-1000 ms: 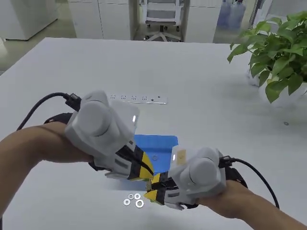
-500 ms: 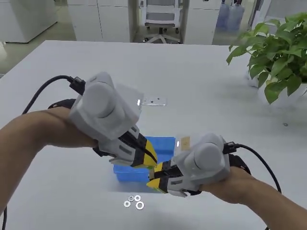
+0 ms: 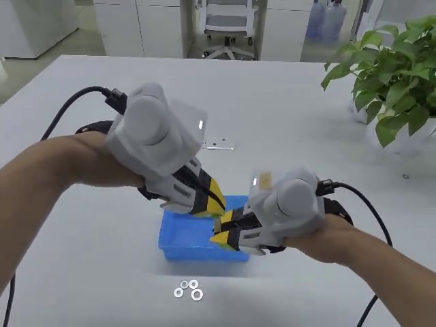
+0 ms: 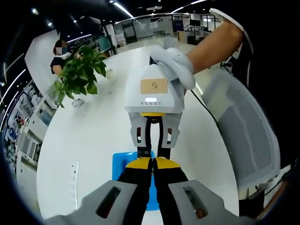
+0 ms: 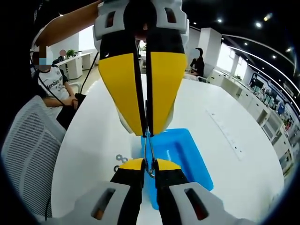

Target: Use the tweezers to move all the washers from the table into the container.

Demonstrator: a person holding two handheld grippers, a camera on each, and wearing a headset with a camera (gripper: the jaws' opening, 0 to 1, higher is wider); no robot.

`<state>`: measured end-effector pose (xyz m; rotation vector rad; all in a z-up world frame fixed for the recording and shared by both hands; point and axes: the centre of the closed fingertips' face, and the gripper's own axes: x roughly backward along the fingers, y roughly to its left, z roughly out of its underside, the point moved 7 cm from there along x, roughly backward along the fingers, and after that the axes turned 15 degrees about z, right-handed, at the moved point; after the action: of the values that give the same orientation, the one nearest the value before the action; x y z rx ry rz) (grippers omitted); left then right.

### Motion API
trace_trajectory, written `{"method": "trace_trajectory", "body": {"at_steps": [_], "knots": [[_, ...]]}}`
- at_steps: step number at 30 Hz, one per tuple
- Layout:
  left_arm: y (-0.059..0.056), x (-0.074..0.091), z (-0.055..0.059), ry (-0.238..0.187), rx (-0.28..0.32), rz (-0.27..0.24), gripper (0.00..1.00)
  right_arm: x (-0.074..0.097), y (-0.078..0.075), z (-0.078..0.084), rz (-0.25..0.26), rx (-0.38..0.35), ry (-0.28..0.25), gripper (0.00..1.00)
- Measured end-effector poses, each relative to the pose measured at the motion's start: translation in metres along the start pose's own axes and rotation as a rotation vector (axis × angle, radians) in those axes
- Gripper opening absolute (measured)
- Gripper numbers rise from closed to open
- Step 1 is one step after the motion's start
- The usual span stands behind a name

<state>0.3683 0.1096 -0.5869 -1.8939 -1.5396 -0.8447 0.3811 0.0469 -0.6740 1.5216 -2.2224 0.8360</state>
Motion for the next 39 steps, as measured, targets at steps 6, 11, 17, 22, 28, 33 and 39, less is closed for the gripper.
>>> {"method": "trace_trajectory", "body": {"at_steps": [6, 11, 17, 22, 28, 33, 39], "knots": [[0.011, -0.001, 0.006, 0.000, -0.003, -0.008, 0.05, -0.008, -0.009, 0.003, 0.010, -0.003, 0.000, 0.10], [0.020, -0.006, 0.012, 0.008, -0.009, -0.014, 0.05, -0.017, -0.016, 0.010, 0.012, -0.011, 0.009, 0.10], [0.031, -0.014, 0.021, 0.004, 0.000, -0.004, 0.05, -0.025, -0.020, 0.021, 0.005, -0.010, 0.030, 0.10], [0.038, -0.023, 0.028, 0.004, 0.009, 0.006, 0.05, -0.033, -0.023, 0.031, -0.003, -0.023, 0.048, 0.10], [0.045, -0.030, 0.036, 0.010, 0.017, 0.015, 0.05, -0.041, -0.026, 0.039, -0.012, -0.034, 0.061, 0.10], [0.048, -0.035, 0.042, 0.010, 0.025, 0.022, 0.05, -0.047, -0.026, 0.046, -0.025, -0.036, 0.074, 0.10], [0.049, -0.039, 0.045, 0.014, 0.024, 0.027, 0.05, -0.048, -0.024, 0.049, -0.030, -0.030, 0.082, 0.10]]}}
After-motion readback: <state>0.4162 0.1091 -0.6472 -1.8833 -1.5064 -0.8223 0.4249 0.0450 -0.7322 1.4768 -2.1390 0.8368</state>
